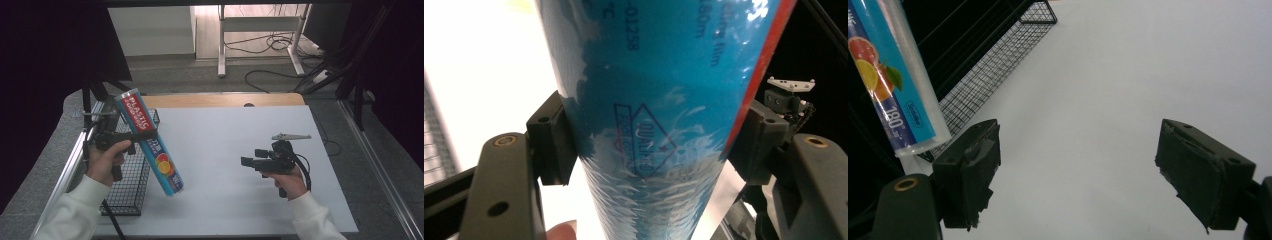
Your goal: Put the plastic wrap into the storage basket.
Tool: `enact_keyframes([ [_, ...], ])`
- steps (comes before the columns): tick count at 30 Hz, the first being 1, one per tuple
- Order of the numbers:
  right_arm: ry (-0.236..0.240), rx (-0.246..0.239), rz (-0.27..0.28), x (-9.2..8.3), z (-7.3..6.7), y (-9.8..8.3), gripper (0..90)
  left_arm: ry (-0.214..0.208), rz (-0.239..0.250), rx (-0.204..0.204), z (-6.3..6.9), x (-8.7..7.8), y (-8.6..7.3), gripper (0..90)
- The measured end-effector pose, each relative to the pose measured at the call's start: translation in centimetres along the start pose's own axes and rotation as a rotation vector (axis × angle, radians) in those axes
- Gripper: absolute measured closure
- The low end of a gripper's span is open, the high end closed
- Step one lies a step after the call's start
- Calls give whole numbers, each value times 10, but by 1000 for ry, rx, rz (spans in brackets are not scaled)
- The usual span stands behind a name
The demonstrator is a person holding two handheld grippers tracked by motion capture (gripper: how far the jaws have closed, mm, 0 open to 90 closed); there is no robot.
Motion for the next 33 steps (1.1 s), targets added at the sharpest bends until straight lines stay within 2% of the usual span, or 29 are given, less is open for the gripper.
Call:
enact_keyframes([
  [1, 0, 0, -1, 0, 1, 0, 183, 12, 1, -1, -4, -8, 1, 318],
  [5, -3, 9, -7, 1, 3, -2, 183, 33, 18, -9, -11, -24, 3, 318],
  [13, -39, -22, -1, 3, 7, -3, 175, 47, 17, -18, -21, -37, 2, 318],
  [16, -55, -31, -9, 4, 8, -4, 173, 53, 20, -17, -23, -42, 4, 319],
  [18, -55, -30, -9, 4, 8, -4, 173, 58, 33, -11, -22, -54, 8, 319],
  [19, -56, -29, -9, 4, 9, -4, 173, 58, 33, -11, -22, -54, 8, 318],
  [21, -60, -27, -8, 3, 10, -4, 168, 70, 60, 1, -21, -71, 14, 318],
  [22, -64, -26, -7, 3, 10, -5, 166, 70, 60, 1, -21, -71, 14, 318],
  [24, -69, -22, -6, 3, 12, -5, 166, 84, 75, 7, -22, -87, 18, 318],
  [29, -69, -19, -8, 4, 12, -5, 166, 125, 59, 1, -31, -99, 17, 318],
  [33, -72, -12, -14, 7, 14, -5, 155, 174, 49, -19, -50, -104, 12, 318],
])
Point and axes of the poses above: each handheld gripper's, and its own axes: x roughly forward along the jaws, y roughly out of its top, z roughly to its right, the point moved 8 cm from there along x, roughly forward along the jaws, and after that the axes turned 5 degrees about -z, right-handed, at the moved point
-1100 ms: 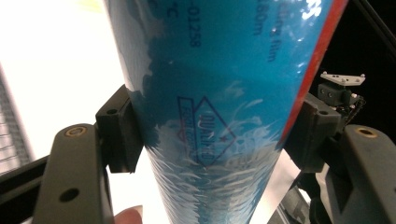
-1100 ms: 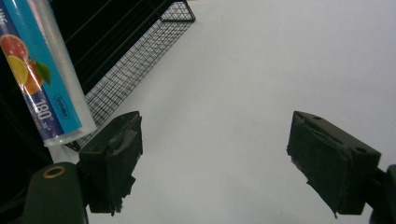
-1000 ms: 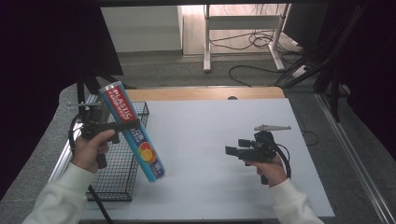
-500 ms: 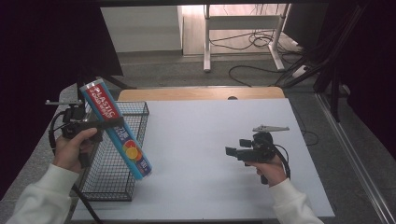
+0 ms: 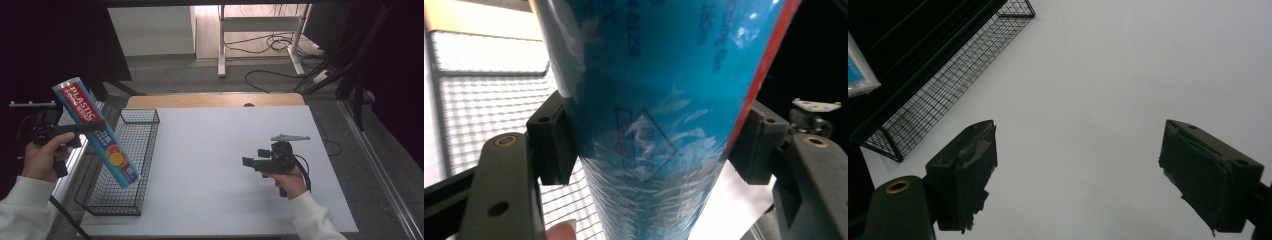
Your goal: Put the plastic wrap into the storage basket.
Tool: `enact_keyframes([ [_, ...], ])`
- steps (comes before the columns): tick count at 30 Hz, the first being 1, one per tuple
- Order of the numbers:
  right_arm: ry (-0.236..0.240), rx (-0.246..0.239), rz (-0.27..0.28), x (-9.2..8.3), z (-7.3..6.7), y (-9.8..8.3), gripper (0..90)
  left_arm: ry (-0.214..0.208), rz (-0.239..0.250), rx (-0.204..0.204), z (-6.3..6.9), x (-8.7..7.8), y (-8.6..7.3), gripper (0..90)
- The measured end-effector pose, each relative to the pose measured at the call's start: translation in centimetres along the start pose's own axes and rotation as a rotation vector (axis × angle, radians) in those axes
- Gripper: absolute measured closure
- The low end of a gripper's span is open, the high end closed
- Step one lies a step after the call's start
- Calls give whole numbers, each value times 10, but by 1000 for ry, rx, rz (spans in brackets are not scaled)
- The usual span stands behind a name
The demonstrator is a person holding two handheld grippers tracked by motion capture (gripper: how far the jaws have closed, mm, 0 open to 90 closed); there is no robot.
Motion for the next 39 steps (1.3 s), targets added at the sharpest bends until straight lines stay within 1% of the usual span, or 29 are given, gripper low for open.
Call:
enact_keyframes([
  [1, -2, -3, -2, 1, 0, 0, 154, 10, -6, -4, -4, 1, -2, 318],
  [2, -2, -3, -2, 1, 0, 0, 154, 10, -6, -4, -4, 1, -2, 318],
  [3, -5, -7, -4, 1, 1, 0, 154, 27, -17, -7, -11, 3, -4, 318],
  [4, -7, -6, -4, 1, 1, 0, 154, 33, -22, -8, -14, 5, -6, 318],
  [5, -7, -4, -1, 1, 2, 0, 154, 33, -22, -8, -14, 5, -6, 318],
  [6, -9, -3, 0, 1, 2, 0, 154, 40, -34, -12, -18, 7, -8, 318],
  [8, -10, -1, -1, 1, 3, 0, 154, 48, -43, -12, -22, 10, -10, 318],
  [9, -10, -1, -1, 1, 3, 0, 154, 48, -43, -12, -22, 10, -10, 318],
  [12, -16, -1, -4, 1, 4, -1, 154, 50, -57, -16, -27, 16, -16, 318],
  [15, -15, -5, -5, 2, 3, -1, 154, 65, -81, -14, -31, 22, -21, 319],
  [16, -15, -5, -6, 2, 3, -1, 154, 65, -81, -14, -31, 22, -21, 318],
  [17, -15, -6, -6, 2, 3, -1, 154, 72, -96, -12, -33, 26, -25, 318],
  [20, -19, 1, -4, 2, 4, -1, 142, 80, -114, -11, -35, 31, -28, 318],
  [23, -26, 9, 0, 2, 6, 0, 138, 86, -123, -9, -37, 34, -30, 318],
  [29, -28, 4, -1, 2, 6, 0, 138, 96, -150, -11, -39, 42, -36, 318],
  [30, -31, 3, -3, 3, 6, 0, 138, 106, -160, -10, -41, 45, -39, 318],
  [31, -31, 3, -3, 3, 6, 0, 138, 106, -160, -10, -41, 45, -39, 318],
  [32, -32, 2, -5, 4, 6, 0, 138, 111, -171, -9, -42, 49, -41, 318],
  [34, -33, 2, -6, 4, 6, -1, 138, 112, -176, -9, -43, 52, -42, 318],
  [35, -33, 0, -8, 4, 6, -1, 138, 106, -172, -13, -42, 53, -42, 318],
  [36, -38, 0, -13, 4, 6, -1, 138, 99, -177, -13, -42, 55, -42, 318],
  [39, -51, -5, -17, 4, 7, -2, 138, 96, -183, -15, -42, 57, -42, 318],
])
Point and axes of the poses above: each handheld gripper's, and its own axes: x roughly forward along the jaws, y roughly out of its top, z roughly to its right, the point moved 8 cm from there along x, roughly forward along the jaws, and after that the axes turned 5 degrees about -z, right-handed, at the moved point
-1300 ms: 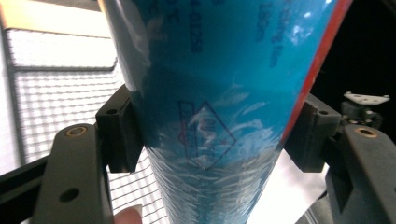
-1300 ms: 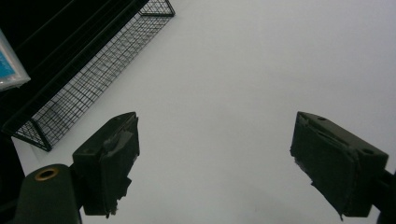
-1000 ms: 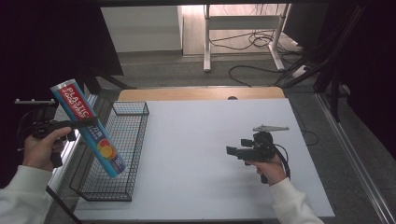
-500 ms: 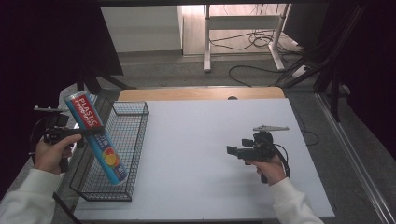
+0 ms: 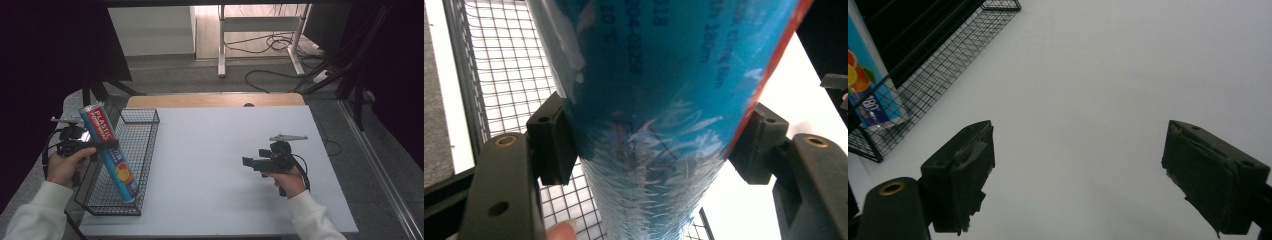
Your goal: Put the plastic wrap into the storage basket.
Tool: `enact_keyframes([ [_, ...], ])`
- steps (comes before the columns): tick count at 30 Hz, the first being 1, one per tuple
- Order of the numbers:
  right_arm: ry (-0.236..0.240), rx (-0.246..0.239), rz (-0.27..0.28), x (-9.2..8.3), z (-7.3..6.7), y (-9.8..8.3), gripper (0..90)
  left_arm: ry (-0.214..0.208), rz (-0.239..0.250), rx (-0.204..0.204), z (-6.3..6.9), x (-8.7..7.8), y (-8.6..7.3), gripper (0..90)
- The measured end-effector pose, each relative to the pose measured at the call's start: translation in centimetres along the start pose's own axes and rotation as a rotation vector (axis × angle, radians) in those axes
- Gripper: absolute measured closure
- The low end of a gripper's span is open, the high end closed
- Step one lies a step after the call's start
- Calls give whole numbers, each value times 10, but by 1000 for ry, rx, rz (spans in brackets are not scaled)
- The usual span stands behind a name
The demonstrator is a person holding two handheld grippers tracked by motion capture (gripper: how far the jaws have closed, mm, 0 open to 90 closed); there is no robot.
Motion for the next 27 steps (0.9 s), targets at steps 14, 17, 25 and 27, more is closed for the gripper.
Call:
enact_keyframes([
  [14, -9, 6, 7, -1, 3, 1, 138, 91, -8, -100, -9, 46, 25, 315],
  [17, -8, 9, 9, -2, 3, 1, 138, 115, -21, -113, -10, 57, 28, 315],
  [25, -17, 5, 13, -4, 5, 2, 138, 146, -50, -152, -16, 84, 31, 314],
  [27, -18, 9, 11, -4, 6, 2, 138, 156, -46, -158, -18, 89, 32, 314],
])
Point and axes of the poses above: each handheld gripper's, and its own axes: x roughly forward along the jaws, y roughly out of its top, z roughly to its right, the point moved 8 cm from there along x, roughly forward along the jaws, and after that the axes turned 5 degrees about -z, right-handed, at the moved point
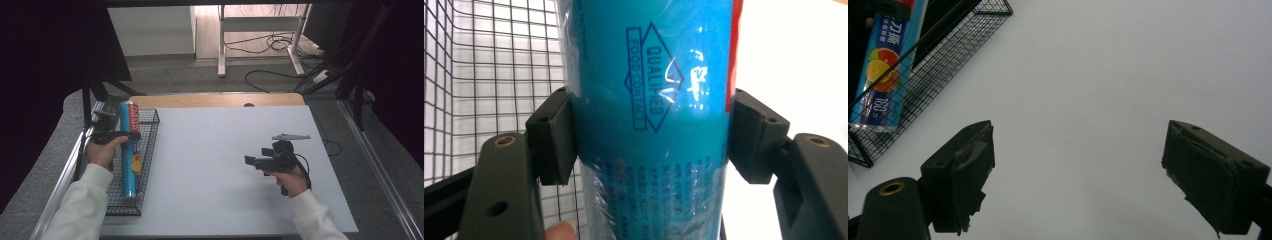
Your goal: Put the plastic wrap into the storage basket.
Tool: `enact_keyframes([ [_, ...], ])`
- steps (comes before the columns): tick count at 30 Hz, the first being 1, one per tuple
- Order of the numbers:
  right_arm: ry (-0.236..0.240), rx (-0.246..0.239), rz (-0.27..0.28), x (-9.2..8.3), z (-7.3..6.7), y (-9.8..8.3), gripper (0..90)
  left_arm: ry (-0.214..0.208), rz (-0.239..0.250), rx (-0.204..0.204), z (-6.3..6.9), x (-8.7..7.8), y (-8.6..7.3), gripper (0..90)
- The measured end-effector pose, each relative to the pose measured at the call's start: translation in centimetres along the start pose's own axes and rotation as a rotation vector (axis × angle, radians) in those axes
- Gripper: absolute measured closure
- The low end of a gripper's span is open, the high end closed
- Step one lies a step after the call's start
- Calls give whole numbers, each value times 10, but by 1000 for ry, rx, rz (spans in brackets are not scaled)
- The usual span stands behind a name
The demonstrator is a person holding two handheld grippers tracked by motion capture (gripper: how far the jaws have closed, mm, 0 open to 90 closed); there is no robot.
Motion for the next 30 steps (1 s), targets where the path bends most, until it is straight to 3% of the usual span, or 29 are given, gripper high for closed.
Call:
enact_keyframes([
  [12, -14, 0, -4, 1, 3, 0, 138, 12, -29, -45, -9, 28, 4, 312],
  [24, -25, -1, -10, 2, 5, -1, 138, 46, -60, -58, -17, 46, 3, 301],
  [30, -27, -1, -12, 2, 7, -2, 138, 83, -128, -58, -26, 59, -4, 290],
])
Point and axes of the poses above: each handheld gripper's, and its own axes: x roughly forward along the jaws, y roughly out of its top, z roughly to its right, the point moved 8 cm from there along x, roughly forward along the jaws, and after that the axes turned 5 degrees about -z, right-handed, at the moved point
